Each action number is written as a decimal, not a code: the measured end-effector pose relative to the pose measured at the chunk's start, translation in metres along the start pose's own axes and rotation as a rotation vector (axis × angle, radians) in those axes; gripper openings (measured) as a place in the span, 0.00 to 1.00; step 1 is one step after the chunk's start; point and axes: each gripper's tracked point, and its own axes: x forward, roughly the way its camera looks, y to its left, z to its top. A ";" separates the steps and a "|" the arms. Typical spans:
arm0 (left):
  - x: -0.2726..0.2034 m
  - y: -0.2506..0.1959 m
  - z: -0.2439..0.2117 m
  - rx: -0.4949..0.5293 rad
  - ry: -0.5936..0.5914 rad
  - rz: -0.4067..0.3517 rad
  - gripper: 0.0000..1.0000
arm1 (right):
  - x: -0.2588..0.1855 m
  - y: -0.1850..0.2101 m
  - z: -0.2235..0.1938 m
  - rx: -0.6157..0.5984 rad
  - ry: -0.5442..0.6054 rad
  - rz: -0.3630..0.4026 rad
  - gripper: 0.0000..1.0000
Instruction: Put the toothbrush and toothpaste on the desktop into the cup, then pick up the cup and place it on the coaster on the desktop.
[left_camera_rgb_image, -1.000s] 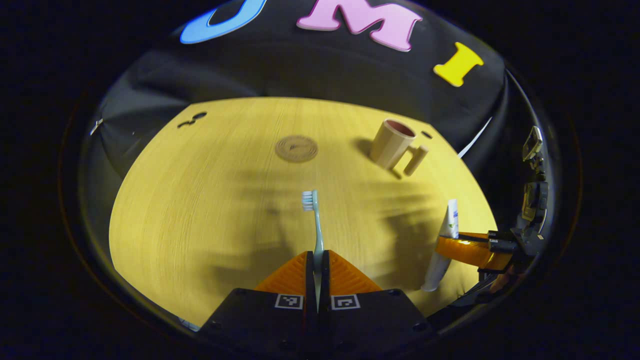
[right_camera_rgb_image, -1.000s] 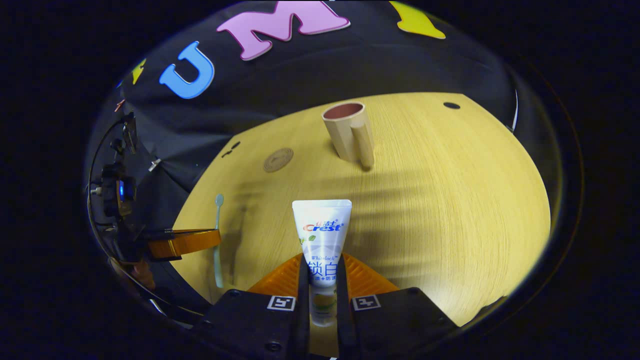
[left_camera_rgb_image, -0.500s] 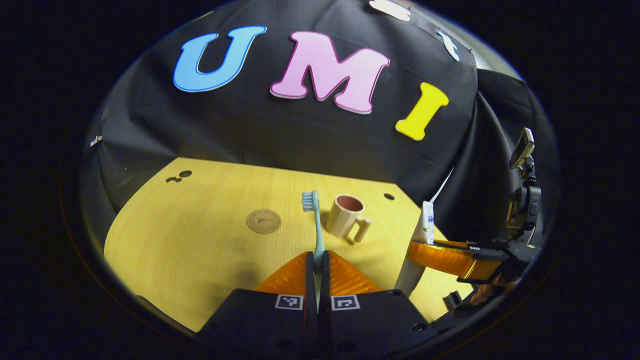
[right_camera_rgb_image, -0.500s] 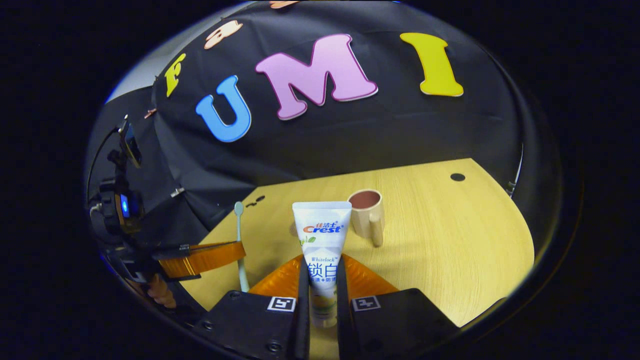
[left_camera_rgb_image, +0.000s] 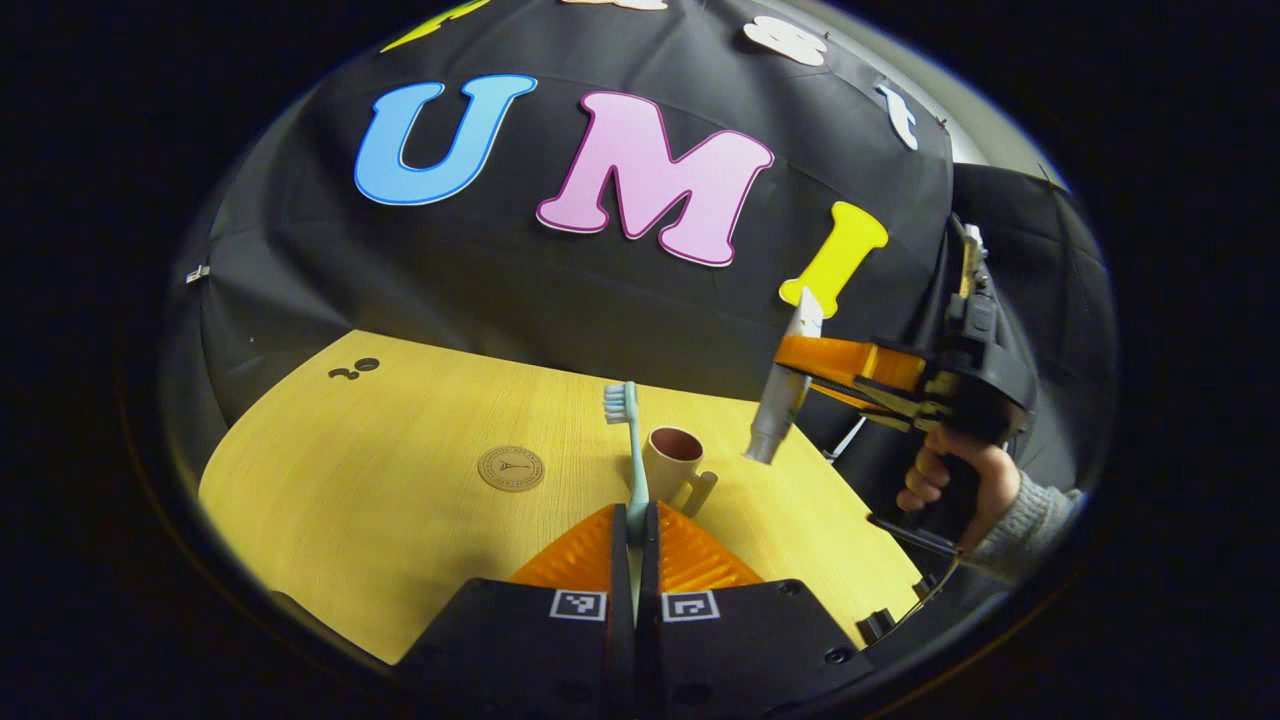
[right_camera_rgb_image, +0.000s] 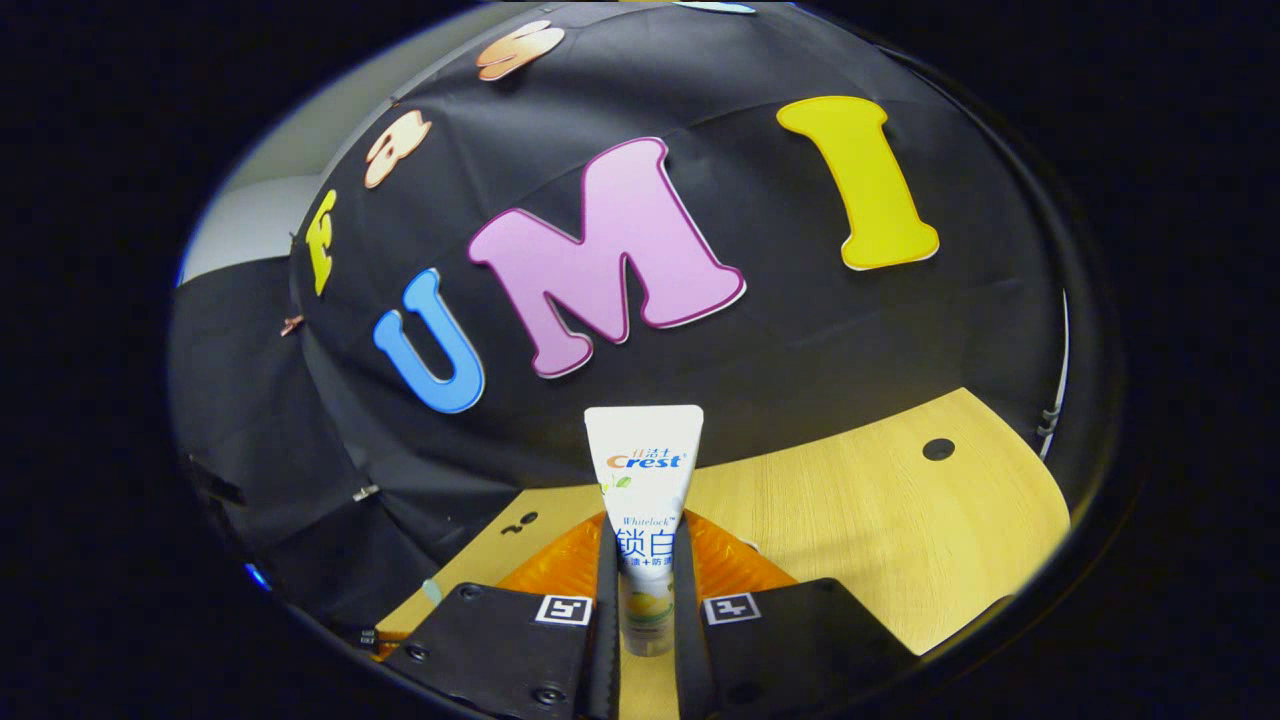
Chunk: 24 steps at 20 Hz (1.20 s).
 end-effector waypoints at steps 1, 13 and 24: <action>0.000 0.000 0.000 -0.004 -0.007 0.000 0.06 | 0.014 -0.009 0.001 0.006 -0.005 -0.006 0.26; 0.008 0.001 0.002 -0.064 -0.080 0.038 0.06 | 0.118 -0.074 -0.072 -0.011 0.079 -0.049 0.26; 0.103 -0.012 0.074 -0.083 -0.226 0.031 0.06 | 0.127 -0.083 -0.126 -0.093 0.133 -0.044 0.26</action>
